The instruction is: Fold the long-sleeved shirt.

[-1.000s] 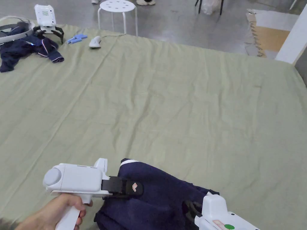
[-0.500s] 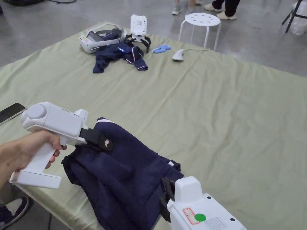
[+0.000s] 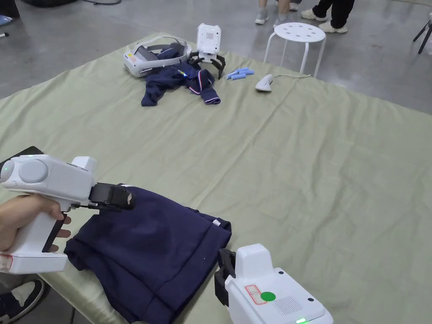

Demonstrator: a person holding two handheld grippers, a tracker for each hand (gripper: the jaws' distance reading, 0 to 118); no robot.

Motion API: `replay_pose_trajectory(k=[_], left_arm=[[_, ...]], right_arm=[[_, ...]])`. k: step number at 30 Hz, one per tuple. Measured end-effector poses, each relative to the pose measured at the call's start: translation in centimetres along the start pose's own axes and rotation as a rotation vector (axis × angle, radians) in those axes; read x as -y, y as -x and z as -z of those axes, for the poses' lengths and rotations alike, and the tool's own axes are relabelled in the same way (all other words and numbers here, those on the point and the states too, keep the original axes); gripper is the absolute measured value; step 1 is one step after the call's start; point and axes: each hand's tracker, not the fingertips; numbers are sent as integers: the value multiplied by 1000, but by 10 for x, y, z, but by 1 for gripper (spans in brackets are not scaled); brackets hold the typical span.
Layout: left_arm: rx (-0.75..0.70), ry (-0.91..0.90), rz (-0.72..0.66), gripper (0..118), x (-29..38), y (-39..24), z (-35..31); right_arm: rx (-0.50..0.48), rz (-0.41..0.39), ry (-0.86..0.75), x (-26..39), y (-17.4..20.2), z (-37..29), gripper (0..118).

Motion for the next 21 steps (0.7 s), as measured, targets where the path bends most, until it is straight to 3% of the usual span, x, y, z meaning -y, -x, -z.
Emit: replay_pose_trajectory(k=[3, 6, 8, 10, 12, 13, 15, 16, 17, 21], left_arm=[[-89, -174, 28, 108, 11, -45, -44], [-200, -315, 148, 107, 33, -105, -72], [-274, -456, 137, 101, 56, -156, -83], [-337, -580, 138, 90, 83, -205, -92], [-317, -669, 142, 80, 102, -234, -85], [-294, -700, 140, 69, 111, -257, -86], [-233, -748, 209, 5, 123, -296, -85], [-258, -771, 203, 5, 126, -319, -86], [-190, -773, 261, 4, 127, -339, -87], [-52, -777, 285, 4, 116, -405, -98]], right_arm=[[37, 8, -57, -2, -17, -27, 0], [106, 3, -124, -8, -33, -64, 0], [170, 10, -170, -16, -45, -94, 0], [240, 7, -228, -18, -55, -121, 0], [323, 7, -279, -19, -66, -148, 0], [368, 4, -305, -19, -72, -163, 0], [428, 10, -348, -18, -87, -190, 0], [463, 12, -364, -18, -95, -205, 0], [501, 14, -378, -17, -104, -221, 0], [630, 22, -421, -13, -146, -273, 0]])
